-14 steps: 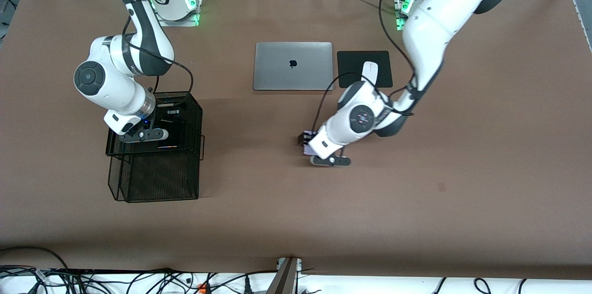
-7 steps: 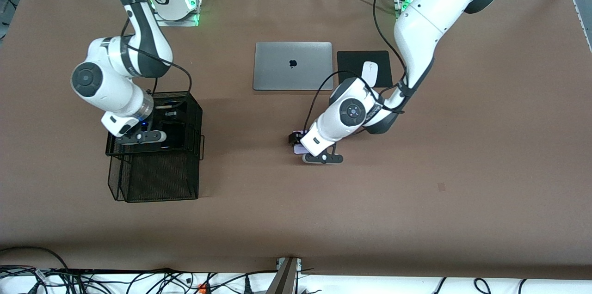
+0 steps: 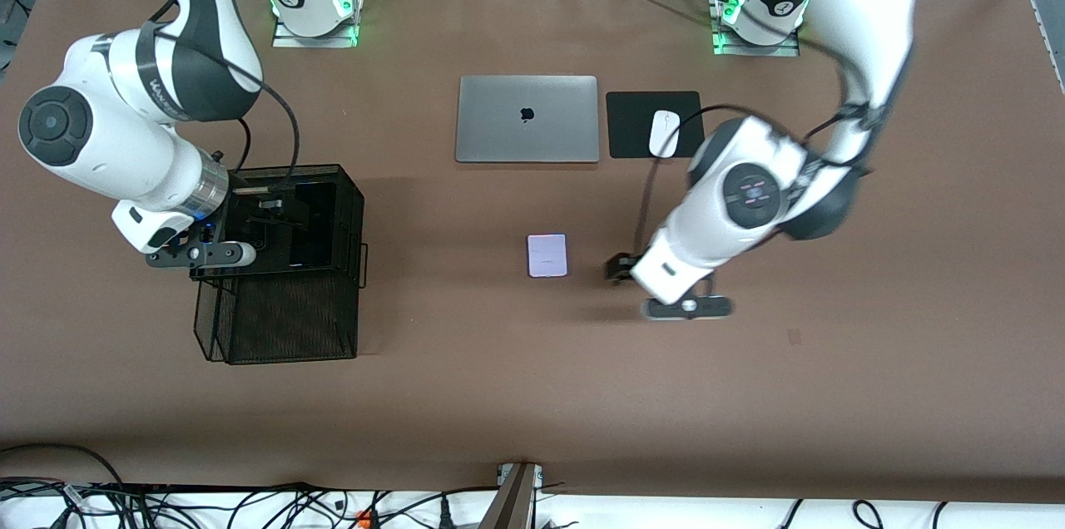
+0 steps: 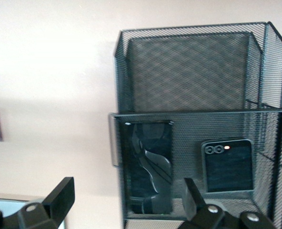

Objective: Place phones with both arms
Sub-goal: 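Grasp the white phone with the right gripper while the left gripper withdraws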

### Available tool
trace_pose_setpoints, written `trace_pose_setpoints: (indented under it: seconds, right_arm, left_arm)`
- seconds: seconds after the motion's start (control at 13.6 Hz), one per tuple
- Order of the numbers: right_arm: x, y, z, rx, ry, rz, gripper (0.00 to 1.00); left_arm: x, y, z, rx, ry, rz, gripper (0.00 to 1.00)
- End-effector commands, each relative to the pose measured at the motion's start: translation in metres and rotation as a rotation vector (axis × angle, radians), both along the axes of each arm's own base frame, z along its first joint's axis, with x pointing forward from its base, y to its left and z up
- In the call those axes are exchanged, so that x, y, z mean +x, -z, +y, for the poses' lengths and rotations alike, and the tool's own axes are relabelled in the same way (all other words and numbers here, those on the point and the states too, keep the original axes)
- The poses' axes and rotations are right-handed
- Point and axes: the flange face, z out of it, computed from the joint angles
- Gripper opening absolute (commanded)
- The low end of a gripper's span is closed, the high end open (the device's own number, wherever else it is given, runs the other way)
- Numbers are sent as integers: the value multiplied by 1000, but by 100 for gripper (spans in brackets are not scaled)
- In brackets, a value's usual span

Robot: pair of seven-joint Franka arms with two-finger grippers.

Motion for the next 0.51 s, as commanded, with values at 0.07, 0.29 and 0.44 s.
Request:
trace_pose_setpoints:
  seconds: [0.07, 0.29, 0.44]
  right_arm:
    - [9, 29, 108, -62, 67, 7, 100]
    - [6, 67, 192, -92, 114, -2, 100]
    - [-6, 104, 255, -91, 157, -56, 100]
  left_arm:
    - [-14, -82, 65, 154, 102, 10, 100]
    - [-17, -129, 106, 193, 148, 82, 100]
    - [-24, -171, 135, 225, 207, 33, 100]
